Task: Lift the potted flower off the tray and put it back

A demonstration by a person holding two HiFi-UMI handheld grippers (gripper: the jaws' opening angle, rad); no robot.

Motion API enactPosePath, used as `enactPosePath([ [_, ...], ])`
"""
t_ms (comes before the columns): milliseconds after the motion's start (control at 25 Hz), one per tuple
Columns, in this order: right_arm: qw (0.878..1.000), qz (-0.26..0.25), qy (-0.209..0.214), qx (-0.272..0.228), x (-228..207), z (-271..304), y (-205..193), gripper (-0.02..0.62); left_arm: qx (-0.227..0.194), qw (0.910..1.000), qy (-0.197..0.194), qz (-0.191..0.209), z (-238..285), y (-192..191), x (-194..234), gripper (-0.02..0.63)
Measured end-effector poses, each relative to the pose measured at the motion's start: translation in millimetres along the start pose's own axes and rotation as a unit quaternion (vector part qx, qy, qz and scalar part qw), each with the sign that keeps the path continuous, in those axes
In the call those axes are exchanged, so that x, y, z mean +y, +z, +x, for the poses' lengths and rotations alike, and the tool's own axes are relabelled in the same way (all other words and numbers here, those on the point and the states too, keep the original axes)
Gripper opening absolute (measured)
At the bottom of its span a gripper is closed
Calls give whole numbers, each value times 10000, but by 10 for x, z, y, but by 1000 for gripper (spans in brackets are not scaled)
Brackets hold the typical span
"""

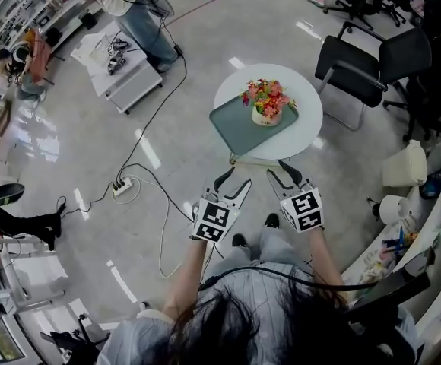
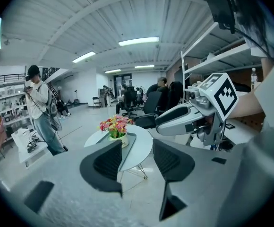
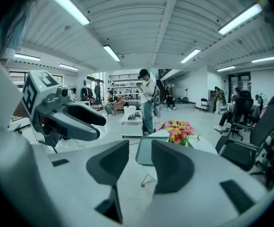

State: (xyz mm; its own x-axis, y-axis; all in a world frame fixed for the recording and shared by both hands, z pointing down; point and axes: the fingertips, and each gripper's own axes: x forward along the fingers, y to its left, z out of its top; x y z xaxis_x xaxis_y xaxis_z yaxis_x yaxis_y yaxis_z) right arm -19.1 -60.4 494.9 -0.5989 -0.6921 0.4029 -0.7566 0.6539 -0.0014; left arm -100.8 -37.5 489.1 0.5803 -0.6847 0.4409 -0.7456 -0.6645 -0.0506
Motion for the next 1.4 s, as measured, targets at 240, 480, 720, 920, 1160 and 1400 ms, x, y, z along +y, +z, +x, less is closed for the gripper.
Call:
enactPosePath([
  [240, 9997, 133, -155, -135, 454, -227, 2, 107, -222, 9996, -95, -143, -443, -73, -76, 186],
  [480, 9995, 98, -234, -170, 799, -451, -17, 89, -353, 9983, -172, -441, -724, -234, -196, 95],
  [720, 9997, -26, -189, -118, 911, -692, -66, 84, -384, 9975, -147, -572, -791, -307, -359, 89],
  [920, 9998, -131, -37, -160, 944, -783, -21, 76, -505, 9963, -36, -693, -859, -207, -428, 83],
  [1160, 9994, -195, 143, -261, 968, -934, 52, 63, -465, 9965, 87, -691, -891, -124, -593, 80],
  [1400, 9994, -164, 196, -222, 941, -1179, -86, 60, -514, 9961, 96, -714, -885, -28, -886, 77],
])
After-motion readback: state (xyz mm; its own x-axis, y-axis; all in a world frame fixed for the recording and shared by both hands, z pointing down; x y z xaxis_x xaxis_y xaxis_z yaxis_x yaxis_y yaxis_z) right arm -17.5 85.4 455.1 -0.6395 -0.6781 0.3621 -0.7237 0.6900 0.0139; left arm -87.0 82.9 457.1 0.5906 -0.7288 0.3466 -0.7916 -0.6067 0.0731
